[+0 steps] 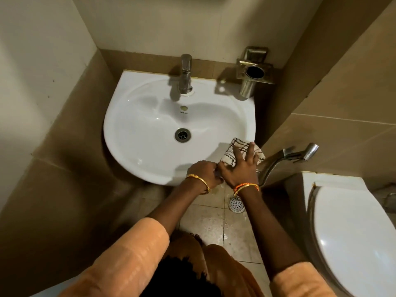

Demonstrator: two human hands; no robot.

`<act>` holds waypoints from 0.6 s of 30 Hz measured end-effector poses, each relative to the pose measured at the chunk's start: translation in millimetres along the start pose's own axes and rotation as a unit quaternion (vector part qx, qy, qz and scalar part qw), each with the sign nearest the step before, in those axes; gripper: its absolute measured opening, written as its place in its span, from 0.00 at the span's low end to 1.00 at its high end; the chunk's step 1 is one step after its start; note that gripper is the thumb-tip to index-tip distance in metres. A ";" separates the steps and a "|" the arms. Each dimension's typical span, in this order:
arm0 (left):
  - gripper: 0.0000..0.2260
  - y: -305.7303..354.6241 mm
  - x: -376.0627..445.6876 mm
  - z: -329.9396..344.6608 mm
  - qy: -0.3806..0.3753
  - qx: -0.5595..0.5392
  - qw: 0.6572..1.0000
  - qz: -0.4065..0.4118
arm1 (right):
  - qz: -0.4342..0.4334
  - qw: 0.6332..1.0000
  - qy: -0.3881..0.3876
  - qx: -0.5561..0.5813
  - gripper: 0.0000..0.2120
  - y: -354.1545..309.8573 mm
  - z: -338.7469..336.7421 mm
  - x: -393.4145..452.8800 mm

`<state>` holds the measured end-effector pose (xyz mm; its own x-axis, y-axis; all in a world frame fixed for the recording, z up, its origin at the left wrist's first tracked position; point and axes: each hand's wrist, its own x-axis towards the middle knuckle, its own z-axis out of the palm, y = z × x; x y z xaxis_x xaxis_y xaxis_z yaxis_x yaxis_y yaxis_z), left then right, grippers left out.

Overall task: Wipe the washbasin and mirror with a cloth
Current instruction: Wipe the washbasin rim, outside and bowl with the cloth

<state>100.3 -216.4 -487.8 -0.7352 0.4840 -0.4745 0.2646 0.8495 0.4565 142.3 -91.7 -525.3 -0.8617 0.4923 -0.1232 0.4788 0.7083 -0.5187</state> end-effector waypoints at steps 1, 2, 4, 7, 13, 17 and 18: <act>0.20 2.1 1.6 0.3 0.013 0.019 1.000 0.009 | -0.006 1.000 0.009 -0.003 0.33 0.7 2.0 0.4; 0.20 1.8 3.7 0.6 0.020 0.041 0.999 0.012 | -0.012 1.000 0.012 -0.014 0.30 2.2 3.7 6.4; 0.24 -1.5 9.4 -2.7 0.005 0.065 0.998 0.015 | -0.019 0.998 0.011 -0.052 0.27 5.1 2.1 29.3; 0.28 -5.8 17.6 -13.1 -0.034 0.076 0.996 0.020 | -0.033 0.992 -0.005 -0.118 0.30 4.7 -9.6 80.2; 0.31 -10.7 26.3 -22.7 -0.064 0.064 0.996 0.023 | -0.031 0.997 -0.006 -0.069 0.33 -8.1 -37.3 138.7; 0.31 -13.3 27.9 -25.9 -0.079 0.058 0.994 0.038 | 0.008 0.978 0.173 -0.119 0.20 -12.4 -22.5 101.2; 0.30 -14.4 28.7 -26.8 -0.079 0.058 0.994 0.043 | 0.027 0.969 0.203 -0.140 0.21 -16.5 -19.1 96.6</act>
<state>58.7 -220.3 -487.8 -0.6017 0.5745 -0.5549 0.3982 0.8180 0.4151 54.3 -46.2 -512.4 -0.7243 0.6508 0.2277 0.5972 0.7572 -0.2647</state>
